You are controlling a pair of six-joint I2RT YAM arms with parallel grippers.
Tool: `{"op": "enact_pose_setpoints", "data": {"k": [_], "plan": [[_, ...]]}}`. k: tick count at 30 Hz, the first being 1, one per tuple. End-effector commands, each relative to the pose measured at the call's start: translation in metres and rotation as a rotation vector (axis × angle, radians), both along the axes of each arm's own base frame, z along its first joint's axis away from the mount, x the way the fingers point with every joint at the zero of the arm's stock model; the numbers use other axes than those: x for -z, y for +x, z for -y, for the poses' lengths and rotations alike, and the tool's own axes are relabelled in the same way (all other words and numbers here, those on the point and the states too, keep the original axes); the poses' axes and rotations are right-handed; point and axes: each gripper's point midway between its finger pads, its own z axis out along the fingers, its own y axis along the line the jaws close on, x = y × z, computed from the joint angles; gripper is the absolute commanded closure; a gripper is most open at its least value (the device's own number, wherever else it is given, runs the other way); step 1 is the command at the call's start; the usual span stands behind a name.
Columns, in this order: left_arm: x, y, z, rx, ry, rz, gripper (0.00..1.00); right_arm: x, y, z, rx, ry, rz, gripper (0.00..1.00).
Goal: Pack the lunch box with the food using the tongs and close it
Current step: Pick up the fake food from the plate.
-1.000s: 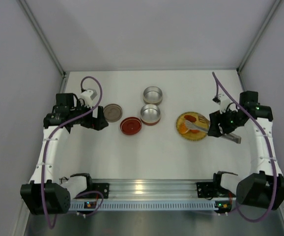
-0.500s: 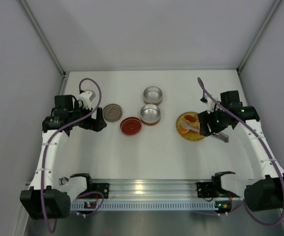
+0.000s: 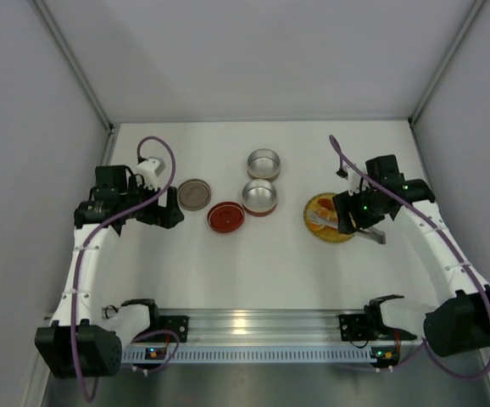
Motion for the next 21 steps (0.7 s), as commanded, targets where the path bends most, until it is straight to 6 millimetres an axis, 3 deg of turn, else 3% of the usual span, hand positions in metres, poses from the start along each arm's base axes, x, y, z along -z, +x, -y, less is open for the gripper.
{"op": "enact_pose_setpoints", "data": {"k": [1,12,18,21], "plan": [[-0.0025,0.0026,0.0029,0.003,-0.018,0.021,0.02,-0.0038,0.0111,-0.0073,-0.001,0.001,0.04,0.37],[-0.0017,0.0019,0.0037,0.007,-0.017,0.019,0.02,0.0033,0.0142,-0.0131,-0.022,-0.005,0.015,0.41],[-0.0031,0.0038,0.0037,0.008,-0.019,0.025,0.02,-0.001,0.0108,-0.0088,-0.022,-0.026,0.018,0.49],[-0.003,0.005,0.0039,0.009,-0.02,0.025,0.02,-0.0028,0.0092,-0.0063,-0.024,-0.035,0.022,0.59]]}}
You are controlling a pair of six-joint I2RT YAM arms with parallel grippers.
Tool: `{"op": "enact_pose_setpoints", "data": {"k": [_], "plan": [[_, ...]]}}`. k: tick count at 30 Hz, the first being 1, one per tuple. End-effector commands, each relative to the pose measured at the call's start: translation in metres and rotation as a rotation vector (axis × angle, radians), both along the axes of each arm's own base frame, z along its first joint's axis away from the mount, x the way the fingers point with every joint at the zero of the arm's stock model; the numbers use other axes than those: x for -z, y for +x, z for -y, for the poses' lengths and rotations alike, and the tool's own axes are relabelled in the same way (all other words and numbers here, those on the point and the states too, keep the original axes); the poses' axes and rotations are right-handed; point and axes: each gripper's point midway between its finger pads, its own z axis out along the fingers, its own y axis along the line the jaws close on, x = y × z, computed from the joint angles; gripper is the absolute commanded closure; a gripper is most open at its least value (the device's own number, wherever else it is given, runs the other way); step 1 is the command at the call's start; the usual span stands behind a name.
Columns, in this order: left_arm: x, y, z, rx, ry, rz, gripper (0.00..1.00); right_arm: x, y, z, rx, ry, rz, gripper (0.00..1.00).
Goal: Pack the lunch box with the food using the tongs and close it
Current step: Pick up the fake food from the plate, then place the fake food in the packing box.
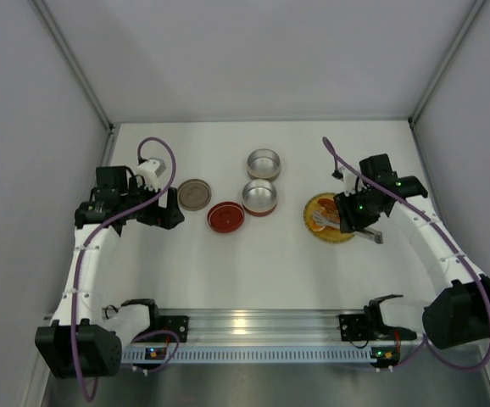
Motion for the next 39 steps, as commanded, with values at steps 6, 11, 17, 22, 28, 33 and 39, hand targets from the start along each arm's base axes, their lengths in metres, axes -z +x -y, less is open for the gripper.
{"op": "enact_pose_setpoints", "data": {"k": [6,11,17,22,28,33,39], "plan": [[-0.005,0.006,0.003,0.007,-0.017,0.03,0.02,-0.025,0.004,-0.003,-0.025,0.002,0.087,0.73],[-0.004,0.004,0.004,0.009,-0.017,0.031,0.02,-0.047,0.009,-0.007,-0.034,0.029,0.14,0.81],[-0.005,0.004,0.003,0.01,-0.016,0.032,0.02,-0.067,0.015,-0.014,-0.058,0.071,0.187,0.83],[-0.006,0.005,0.005,0.019,-0.024,0.035,0.02,-0.089,0.032,-0.033,-0.098,0.154,0.229,0.83],[-0.008,0.006,0.008,0.028,-0.041,0.033,0.02,-0.103,0.062,-0.057,-0.142,0.217,0.256,0.84],[-0.007,0.009,0.009,0.028,-0.043,0.031,0.02,-0.105,0.08,-0.083,-0.195,0.238,0.265,0.84],[-0.003,0.012,0.009,0.026,-0.05,0.02,0.02,-0.097,0.096,-0.113,-0.249,0.218,0.283,0.84]]}}
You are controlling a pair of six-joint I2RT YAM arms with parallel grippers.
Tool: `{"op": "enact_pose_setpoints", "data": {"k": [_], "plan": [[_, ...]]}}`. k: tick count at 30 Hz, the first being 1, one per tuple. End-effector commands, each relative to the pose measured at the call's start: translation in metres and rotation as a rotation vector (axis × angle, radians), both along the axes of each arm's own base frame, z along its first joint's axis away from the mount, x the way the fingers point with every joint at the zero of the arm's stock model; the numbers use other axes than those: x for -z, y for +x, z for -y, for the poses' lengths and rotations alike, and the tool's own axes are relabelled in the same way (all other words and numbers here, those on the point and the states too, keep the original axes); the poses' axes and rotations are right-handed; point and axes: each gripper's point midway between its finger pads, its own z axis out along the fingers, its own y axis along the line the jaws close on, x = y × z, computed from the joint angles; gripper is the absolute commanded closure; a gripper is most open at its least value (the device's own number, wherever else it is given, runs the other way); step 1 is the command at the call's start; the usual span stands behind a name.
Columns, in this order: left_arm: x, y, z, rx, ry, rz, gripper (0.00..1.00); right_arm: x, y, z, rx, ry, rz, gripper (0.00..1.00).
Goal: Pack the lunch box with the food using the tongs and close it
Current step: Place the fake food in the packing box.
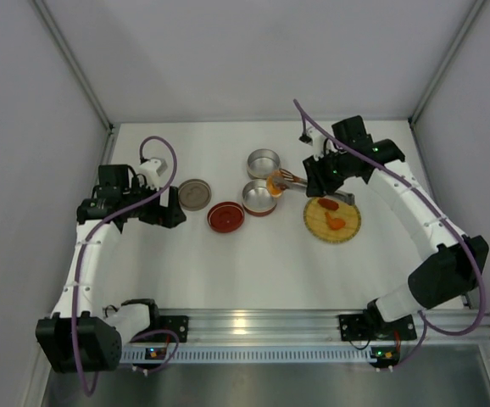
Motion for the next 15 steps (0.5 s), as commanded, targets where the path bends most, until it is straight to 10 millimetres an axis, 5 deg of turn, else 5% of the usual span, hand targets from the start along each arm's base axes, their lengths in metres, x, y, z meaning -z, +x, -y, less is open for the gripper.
{"op": "enact_pose_setpoints", "data": {"k": [1,15], "plan": [[-0.005,0.01,0.005,0.012,-0.032,0.033,0.02,-0.024,0.029,-0.027,-0.03,0.051,0.133,0.84],[0.004,0.016,0.006,0.018,-0.037,0.005,0.02,0.016,0.051,-0.065,-0.088,0.025,0.107,0.84]]}}
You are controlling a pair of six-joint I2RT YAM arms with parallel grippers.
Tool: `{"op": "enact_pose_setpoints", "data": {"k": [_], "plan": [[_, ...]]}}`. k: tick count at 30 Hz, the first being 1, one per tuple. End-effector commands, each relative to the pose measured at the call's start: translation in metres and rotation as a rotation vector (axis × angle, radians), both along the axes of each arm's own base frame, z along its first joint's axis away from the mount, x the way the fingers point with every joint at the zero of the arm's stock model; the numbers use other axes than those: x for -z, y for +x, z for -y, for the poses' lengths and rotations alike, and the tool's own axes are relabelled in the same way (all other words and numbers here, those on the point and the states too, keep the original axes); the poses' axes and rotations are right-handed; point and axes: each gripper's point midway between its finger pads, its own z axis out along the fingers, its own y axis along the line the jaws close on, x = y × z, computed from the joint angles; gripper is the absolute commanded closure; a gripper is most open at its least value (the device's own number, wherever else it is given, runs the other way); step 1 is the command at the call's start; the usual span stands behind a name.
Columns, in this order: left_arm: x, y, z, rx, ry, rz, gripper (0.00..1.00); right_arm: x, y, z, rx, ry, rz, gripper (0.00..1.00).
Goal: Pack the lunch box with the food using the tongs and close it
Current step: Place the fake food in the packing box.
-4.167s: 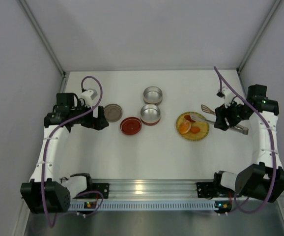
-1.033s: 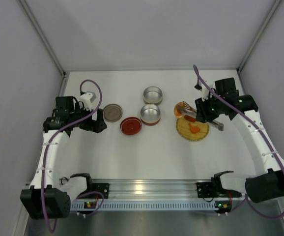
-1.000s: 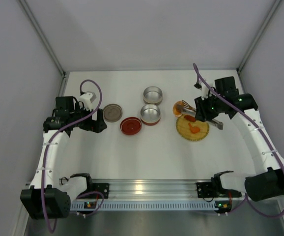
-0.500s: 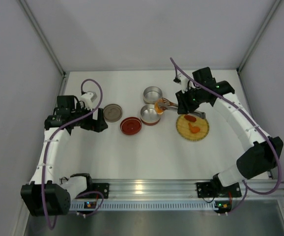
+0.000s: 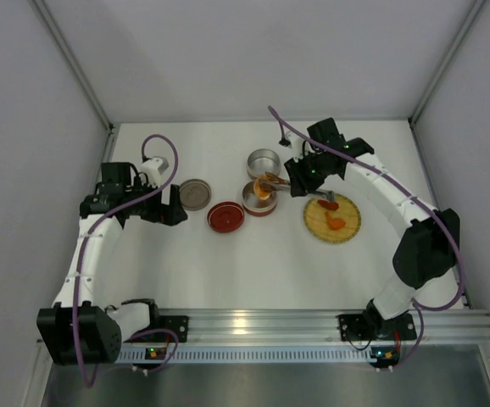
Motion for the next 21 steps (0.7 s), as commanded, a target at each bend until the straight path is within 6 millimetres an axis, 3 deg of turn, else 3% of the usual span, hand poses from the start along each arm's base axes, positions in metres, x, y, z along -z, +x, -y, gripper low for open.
{"op": "enact_pose_setpoints", "data": {"k": [1,21], "plan": [[-0.003,0.009,0.004,0.017,-0.02,0.032,0.02,-0.023,0.021,-0.024,-0.022,0.06,0.119,0.83],[0.003,0.01,0.003,0.015,-0.012,0.019,0.02,0.008,0.005,-0.025,-0.063,0.028,0.051,0.82]]}}
